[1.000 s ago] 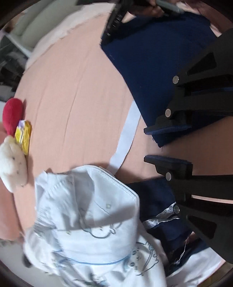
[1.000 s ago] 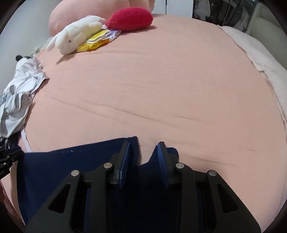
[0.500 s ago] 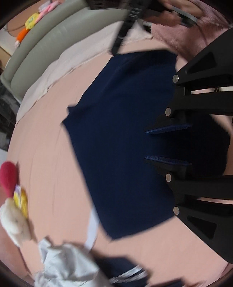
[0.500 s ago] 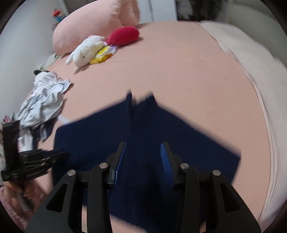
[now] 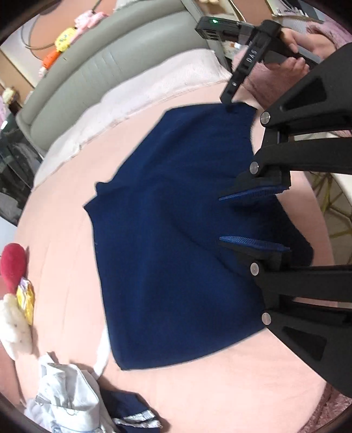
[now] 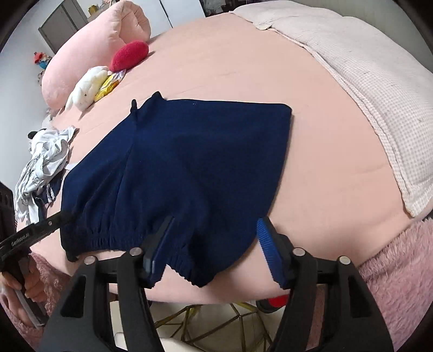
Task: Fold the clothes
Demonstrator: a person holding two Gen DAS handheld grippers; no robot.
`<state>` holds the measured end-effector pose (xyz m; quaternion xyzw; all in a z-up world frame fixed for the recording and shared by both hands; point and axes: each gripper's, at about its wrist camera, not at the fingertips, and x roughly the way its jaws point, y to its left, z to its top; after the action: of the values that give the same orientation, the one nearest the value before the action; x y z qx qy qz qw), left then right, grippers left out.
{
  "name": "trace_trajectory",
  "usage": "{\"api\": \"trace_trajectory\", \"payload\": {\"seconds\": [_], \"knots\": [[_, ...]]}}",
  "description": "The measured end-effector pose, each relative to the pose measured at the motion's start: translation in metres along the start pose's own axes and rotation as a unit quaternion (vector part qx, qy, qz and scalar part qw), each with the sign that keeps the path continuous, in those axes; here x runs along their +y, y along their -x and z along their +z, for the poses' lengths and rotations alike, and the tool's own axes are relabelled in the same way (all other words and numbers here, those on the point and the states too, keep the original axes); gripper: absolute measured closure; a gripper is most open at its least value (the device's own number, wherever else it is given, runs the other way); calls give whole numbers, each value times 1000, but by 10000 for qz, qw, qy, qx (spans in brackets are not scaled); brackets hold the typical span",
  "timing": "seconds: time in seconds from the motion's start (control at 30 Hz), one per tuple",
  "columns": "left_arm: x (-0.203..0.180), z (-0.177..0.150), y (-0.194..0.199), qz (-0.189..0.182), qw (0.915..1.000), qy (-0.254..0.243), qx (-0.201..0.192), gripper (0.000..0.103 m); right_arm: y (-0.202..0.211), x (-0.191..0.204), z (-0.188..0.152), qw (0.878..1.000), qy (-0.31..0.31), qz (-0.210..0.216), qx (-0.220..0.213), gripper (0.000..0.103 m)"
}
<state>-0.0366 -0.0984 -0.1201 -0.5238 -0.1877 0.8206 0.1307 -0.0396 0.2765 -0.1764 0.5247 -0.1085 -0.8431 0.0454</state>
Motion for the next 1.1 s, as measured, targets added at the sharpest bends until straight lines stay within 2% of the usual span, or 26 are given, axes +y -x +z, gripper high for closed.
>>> {"api": "trace_trajectory", "payload": {"seconds": [0.17, 0.23, 0.3, 0.4, 0.47, 0.57, 0.63, 0.67, 0.8, 0.97, 1.1], "knots": [[22, -18, 0, 103, 9983, 416, 391, 74, -14, -17, -8, 9976, -578, 153, 342, 39], [28, -18, -2, -63, 9977, 542, 400, 74, -18, -17, -9, 9979, -530, 22, 380, 40], [30, -16, 3, -54, 9979, 565, 304, 74, -21, -16, -10, 9981, -427, -167, 407, 42], [30, -14, 3, -45, 9980, 580, 239, 74, -18, -19, -11, 9980, -506, -191, 333, 42], [27, -13, -3, -22, 9981, 558, 255, 74, -14, -23, -11, 9974, -655, 20, 309, 39], [17, -11, -10, 51, 9987, 425, 282, 72, -21, -25, -11, 9930, -887, 581, 515, 37], [14, -11, -11, 48, 9989, 369, 301, 71, -23, -20, -11, 9929, -825, 668, 530, 47], [14, -11, -10, 44, 9989, 362, 303, 71, -24, -16, -10, 9929, -752, 736, 553, 64], [20, -9, -9, -47, 9982, 510, 309, 71, -25, -6, -3, 9934, -565, 799, 592, 91], [27, -5, -8, -233, 9970, 667, 320, 71, -20, 11, 38, 9916, -496, 1136, 372, 96], [32, 0, 2, -387, 9959, 804, 156, 71, -12, 65, 76, 9883, 85, 1512, 199, 96]]}}
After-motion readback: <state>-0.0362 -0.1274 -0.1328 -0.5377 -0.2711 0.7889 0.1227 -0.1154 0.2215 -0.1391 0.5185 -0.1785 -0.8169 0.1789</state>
